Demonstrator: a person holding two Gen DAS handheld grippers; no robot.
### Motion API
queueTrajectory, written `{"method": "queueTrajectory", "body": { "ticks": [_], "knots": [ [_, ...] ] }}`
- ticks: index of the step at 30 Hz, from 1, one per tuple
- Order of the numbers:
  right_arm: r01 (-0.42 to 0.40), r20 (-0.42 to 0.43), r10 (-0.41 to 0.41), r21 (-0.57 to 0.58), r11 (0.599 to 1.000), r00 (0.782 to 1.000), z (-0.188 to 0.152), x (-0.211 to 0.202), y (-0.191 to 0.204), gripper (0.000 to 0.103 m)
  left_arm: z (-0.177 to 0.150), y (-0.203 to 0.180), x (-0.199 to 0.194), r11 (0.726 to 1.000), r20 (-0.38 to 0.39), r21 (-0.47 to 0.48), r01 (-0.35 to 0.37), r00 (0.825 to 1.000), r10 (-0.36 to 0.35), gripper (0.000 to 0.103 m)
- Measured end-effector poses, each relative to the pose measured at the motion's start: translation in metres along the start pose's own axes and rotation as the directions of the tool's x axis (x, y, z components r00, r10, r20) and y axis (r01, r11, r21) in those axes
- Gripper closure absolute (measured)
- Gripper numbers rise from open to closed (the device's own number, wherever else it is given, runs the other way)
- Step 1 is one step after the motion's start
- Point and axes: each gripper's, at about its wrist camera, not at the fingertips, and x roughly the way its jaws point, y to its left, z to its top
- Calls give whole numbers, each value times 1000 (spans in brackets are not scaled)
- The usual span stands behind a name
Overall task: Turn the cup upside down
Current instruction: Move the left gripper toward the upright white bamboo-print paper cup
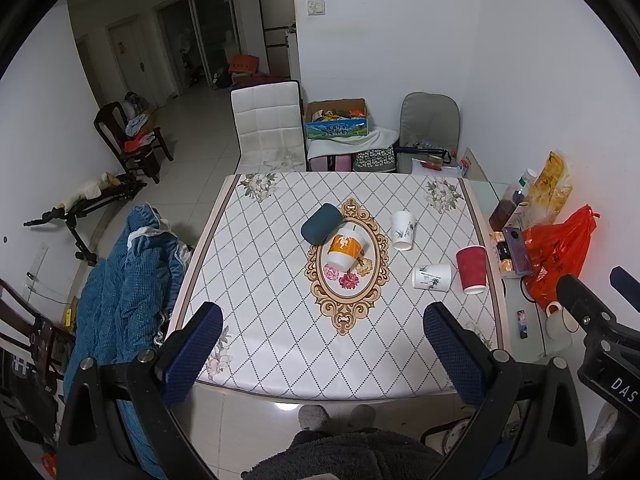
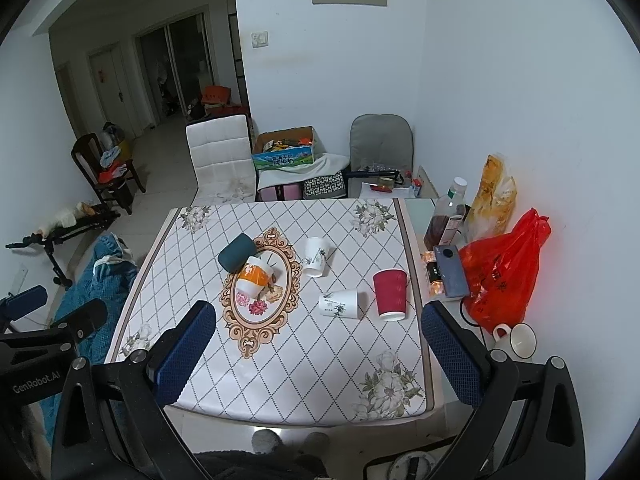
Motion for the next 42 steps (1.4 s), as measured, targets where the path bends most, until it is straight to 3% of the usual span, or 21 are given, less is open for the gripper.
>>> {"method": "queueTrajectory", "body": {
  "ticks": [8,16,28,42],
  "knots": [
    [8,-49,-7,13,1000,999,-15,28,-13,0,-9,-22,28,1000,-48,-6,-16,999,16,0],
    [55,-184,-49,25,998,982,-39,103,-40,0,-15,-45,89,999,-136,-1,-49,990,49,0],
    [100,-374,-69,66,993,925,-91,223,-75,0,3,-74,198,996,-288,79,-46,955,67,0],
    [135,-529,-44,133,982,847,-94,333,-77,0,70,-106,343,982,-426,189,12,902,71,0]
  ]
}}
